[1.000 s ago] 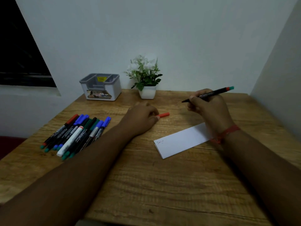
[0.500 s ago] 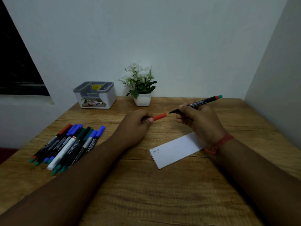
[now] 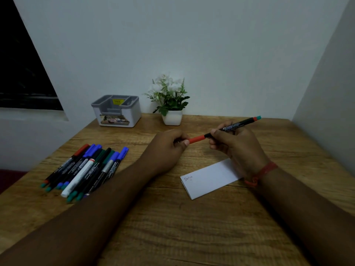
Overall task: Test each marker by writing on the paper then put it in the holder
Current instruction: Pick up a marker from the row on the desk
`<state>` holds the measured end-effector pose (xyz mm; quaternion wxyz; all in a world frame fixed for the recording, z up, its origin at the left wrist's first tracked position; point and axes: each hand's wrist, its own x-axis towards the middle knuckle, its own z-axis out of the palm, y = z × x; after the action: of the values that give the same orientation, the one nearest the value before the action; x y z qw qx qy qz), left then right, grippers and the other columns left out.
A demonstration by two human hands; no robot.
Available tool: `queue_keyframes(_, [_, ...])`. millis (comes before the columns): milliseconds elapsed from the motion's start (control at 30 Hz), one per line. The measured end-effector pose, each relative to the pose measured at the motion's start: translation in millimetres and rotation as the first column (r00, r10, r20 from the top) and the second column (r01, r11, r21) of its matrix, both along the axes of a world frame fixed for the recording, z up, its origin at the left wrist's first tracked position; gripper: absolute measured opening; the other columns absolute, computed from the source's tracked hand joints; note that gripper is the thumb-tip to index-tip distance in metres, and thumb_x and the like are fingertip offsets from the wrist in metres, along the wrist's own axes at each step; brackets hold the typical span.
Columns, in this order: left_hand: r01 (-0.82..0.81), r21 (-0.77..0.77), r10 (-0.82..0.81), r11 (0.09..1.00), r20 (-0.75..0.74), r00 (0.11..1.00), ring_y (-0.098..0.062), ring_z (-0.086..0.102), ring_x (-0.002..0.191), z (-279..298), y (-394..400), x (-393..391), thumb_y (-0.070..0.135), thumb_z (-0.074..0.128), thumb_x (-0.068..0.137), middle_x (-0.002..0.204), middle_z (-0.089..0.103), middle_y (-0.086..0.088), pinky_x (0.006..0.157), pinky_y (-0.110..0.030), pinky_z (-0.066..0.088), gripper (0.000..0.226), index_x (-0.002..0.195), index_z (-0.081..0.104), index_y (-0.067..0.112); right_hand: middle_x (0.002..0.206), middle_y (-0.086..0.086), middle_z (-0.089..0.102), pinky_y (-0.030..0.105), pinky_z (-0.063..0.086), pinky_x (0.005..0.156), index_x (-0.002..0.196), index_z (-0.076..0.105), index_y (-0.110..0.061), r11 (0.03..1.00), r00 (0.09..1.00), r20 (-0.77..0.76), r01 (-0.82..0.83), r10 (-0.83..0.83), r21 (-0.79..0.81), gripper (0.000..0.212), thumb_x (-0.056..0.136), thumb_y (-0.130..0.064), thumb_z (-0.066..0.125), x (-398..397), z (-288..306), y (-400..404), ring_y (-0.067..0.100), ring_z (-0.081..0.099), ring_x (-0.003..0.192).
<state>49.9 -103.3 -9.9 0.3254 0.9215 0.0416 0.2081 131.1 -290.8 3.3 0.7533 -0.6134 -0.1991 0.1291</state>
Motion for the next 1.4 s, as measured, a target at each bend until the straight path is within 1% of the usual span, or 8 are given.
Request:
queue_keyframes(267, [0.053,-0.092,-0.053,0.994,-0.005,0.999,-0.003,0.056,0.079,3.7,-8.4,-4.0,0.029,0.053,0.101,0.082,0.065,0.007,0.063,-0.024,0.039,0.018,0.088,0.066,0.028,0.070,0.004,0.062,0.031,0.049,0.066,0.074,0.069,-0.015,0.998,0.998,0.012,-0.060,0.060,-0.037,0.014,0.065,-0.017,0.081,-7.8,1.5,3.8,0.017,0.058,0.068])
queue_keyframes(500, [0.075,-0.127,-0.077,0.989,-0.012,0.997,-0.010,0.059,0.073,11.4,-5.5,-8.7,0.024,0.051,0.102,0.079,0.066,0.005,0.061,-0.023,0.039,0.022,0.086,0.066,0.017,0.066,0.008,0.058,0.027,0.048,0.056,0.082,0.062,-0.003,0.994,0.992,0.080,-0.095,0.099,-0.046,0.018,0.075,-0.009,0.076,-13.1,5.3,9.5,0.018,0.054,0.059])
queue_keyframes(600, [0.073,-0.138,-0.080,0.988,-0.044,0.996,-0.001,0.058,0.073,12.9,-1.9,-9.8,0.024,0.050,0.103,0.080,0.066,0.010,0.062,-0.019,0.040,0.021,0.090,0.066,0.019,0.072,0.011,0.060,0.029,0.050,0.060,0.086,0.063,-0.003,0.996,0.993,0.094,-0.067,0.072,-0.052,0.008,0.086,-0.003,0.071,-16.6,4.2,16.8,0.019,0.057,0.065])
queue_keyframes(733, [0.065,-0.090,-0.068,0.994,-0.029,0.997,-0.018,0.061,0.079,15.6,-0.7,-10.4,0.029,0.051,0.102,0.082,0.067,0.000,0.068,-0.031,0.044,0.025,0.086,0.067,0.020,0.092,0.013,0.067,0.032,0.057,0.072,0.098,0.065,-0.004,0.996,0.996,0.093,0.015,-0.007,-0.087,0.010,0.091,-0.011,0.068,-18.3,4.2,22.8,0.022,0.066,0.082])
queue_keyframes(933, [0.006,0.240,0.013,0.971,-0.076,0.997,-0.017,0.055,0.114,34.2,38.5,-14.7,0.052,0.044,0.100,0.124,0.060,0.003,0.104,-0.051,0.039,0.042,0.131,0.057,0.027,0.104,0.019,0.072,0.044,0.062,0.083,0.115,0.054,-0.001,0.994,0.991,0.122,-0.048,0.060,-0.096,0.020,0.104,-0.018,0.050,-34.0,19.2,41.5,0.029,0.075,0.096])
queue_keyframes(1067, [-0.151,0.537,0.245,0.830,-0.108,0.963,-0.027,0.021,0.149,51.3,93.9,-35.2,0.067,0.031,0.096,0.161,0.028,-0.001,0.117,-0.065,0.002,0.068,0.154,0.025,0.032,0.093,0.024,0.065,0.048,0.063,0.073,0.116,0.050,-0.008,0.929,0.952,0.244,-0.089,0.186,-0.358,0.018,0.106,-0.022,0.046,-42.3,35.8,73.4,0.032,0.075,0.078])
queue_keyframes(1233, [-0.333,0.633,0.513,0.699,-0.120,0.850,-0.026,-0.018,0.151,39.8,187.7,-70.3,0.087,0.009,0.081,0.166,-0.018,0.003,0.116,-0.065,-0.009,0.093,0.156,-0.011,0.037,0.071,0.007,0.069,0.034,0.055,0.059,0.102,0.062,-0.017,0.804,0.809,0.537,0.146,0.238,-0.576,0.012,0.103,-0.026,0.055,-36.7,57.0,135.7,0.015,0.065,0.054])
queue_keyframes(1400, [-0.363,0.526,0.518,0.769,-0.180,0.836,-0.025,-0.032,0.146,2.9,215.7,-93.7,0.087,-0.001,0.075,0.161,-0.030,0.006,0.116,-0.064,-0.013,0.094,0.154,-0.017,0.040,0.088,0.006,0.069,0.030,0.051,0.064,0.097,0.065,-0.014,0.761,0.677,0.724,0.400,0.131,-0.511,0.008,0.092,-0.020,0.066,-8.1,86.5,214.1,0.020,0.066,0.074])
